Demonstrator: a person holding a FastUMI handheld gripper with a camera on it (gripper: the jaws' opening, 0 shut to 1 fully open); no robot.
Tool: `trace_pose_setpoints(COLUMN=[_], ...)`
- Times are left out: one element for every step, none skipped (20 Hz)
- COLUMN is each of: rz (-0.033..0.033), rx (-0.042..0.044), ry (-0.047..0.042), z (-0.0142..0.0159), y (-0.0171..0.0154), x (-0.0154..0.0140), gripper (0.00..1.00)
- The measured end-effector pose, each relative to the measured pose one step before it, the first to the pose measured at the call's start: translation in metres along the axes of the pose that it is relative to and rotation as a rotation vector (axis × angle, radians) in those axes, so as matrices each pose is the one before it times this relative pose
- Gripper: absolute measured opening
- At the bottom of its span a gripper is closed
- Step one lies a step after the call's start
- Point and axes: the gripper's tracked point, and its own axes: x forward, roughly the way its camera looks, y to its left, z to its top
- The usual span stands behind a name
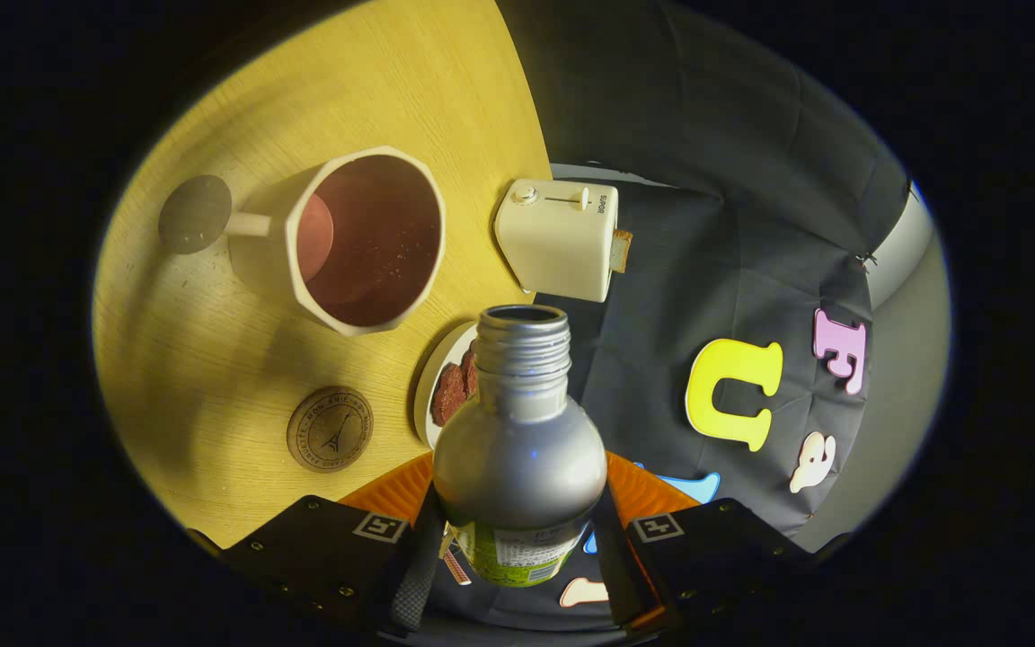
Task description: Take the bottle from table, then pour the juice into the cup, finally place the bottle on the coaster
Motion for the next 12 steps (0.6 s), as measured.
trace_pose_setpoints(rz=[-0.00109,-0.00195,-0.00057,0.00001,0.00247,0.00216,0.00145,0.00092,0.0003,-0.00062,-0.00206,-0.00027], rx=[-0.00819,-0.00713,-0.00927,-0.00799,-0.00927,-0.00302,-0.00097,0.0002,-0.00179,-0.00227,-0.00087,-0.00252], ry=[0.00062,0.00096,0.00038,-0.00008,0.00051,-0.00299,0.0015,0.00022,0.00153,0.00119,-0.00178,0.00137], z=[-0.0006,-0.00024,-0.00002,-0.00016,-0.00045,0.00071,-0.00082,-0.00053,-0.00051,0.00025,0.00048,-0.00018], y=[-0.00088,-0.00123,-0.00124,-0.0005,-0.00051,0.00013,-0.00054,0.00024,-0.00106,-0.00124,-0.00083,-0.00057], x=[0.00014,0.00056,0.00051,0.00059,0.00052,0.00092,0.00067,-0.00051,0.00077,-0.00035,-0.0008,0.00068], gripper=[0.75,0.75,0.75,0.75,0.75,0.75,0.75,0.75,0.75,0.75,0.75,0.75])
